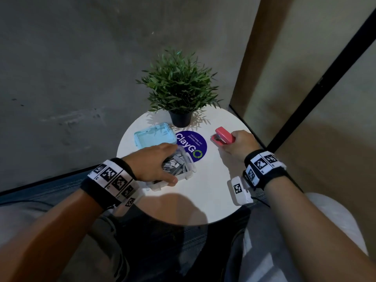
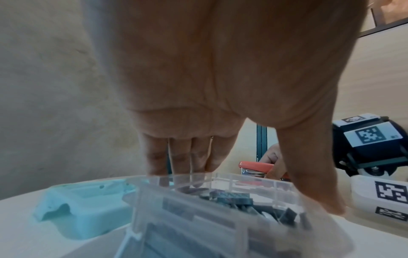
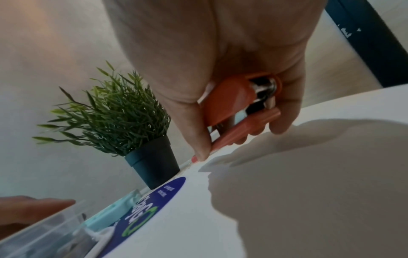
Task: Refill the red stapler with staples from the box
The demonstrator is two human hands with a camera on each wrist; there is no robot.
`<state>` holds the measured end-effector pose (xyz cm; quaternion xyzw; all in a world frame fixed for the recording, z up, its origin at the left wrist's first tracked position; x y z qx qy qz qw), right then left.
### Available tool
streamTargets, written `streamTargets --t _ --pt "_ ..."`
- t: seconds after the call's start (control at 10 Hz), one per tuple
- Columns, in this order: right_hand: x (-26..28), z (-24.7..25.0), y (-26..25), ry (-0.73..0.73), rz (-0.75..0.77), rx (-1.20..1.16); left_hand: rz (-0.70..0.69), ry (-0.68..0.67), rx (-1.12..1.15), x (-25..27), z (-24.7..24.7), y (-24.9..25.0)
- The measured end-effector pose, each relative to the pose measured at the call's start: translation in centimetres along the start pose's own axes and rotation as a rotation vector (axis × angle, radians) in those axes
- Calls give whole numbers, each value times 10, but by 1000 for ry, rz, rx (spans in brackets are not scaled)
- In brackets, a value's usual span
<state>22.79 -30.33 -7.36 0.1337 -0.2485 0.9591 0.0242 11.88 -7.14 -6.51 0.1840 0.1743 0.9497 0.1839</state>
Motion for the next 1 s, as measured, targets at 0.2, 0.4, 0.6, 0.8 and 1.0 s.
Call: streamTargets --t 0.2,0.4,0.6,0.8,1.0 --pt "-6 -6 -1 16 -10 80 3 -2 25 1 0 0" --pt "-5 -10 -2 21 1 134 2 5 27 1 -1 -1" --pt "-6 -13 -2 8 -17 188 1 7 16 0 -1 -2" --pt "12 -1 -18 13 13 257 6 19 30 3 2 2" --pt "58 31 -55 93 186 217 8 46 73 11 4 10"
Point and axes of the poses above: each hand's wrist, its own x-axis away from the middle knuckle, its own z-axis out of the back of the hand, y = z × x, the point moved 7 cm from there along -x, towards the middle knuckle, and after that the axes turned 8 degrees about -z, right-handed, at the moved point
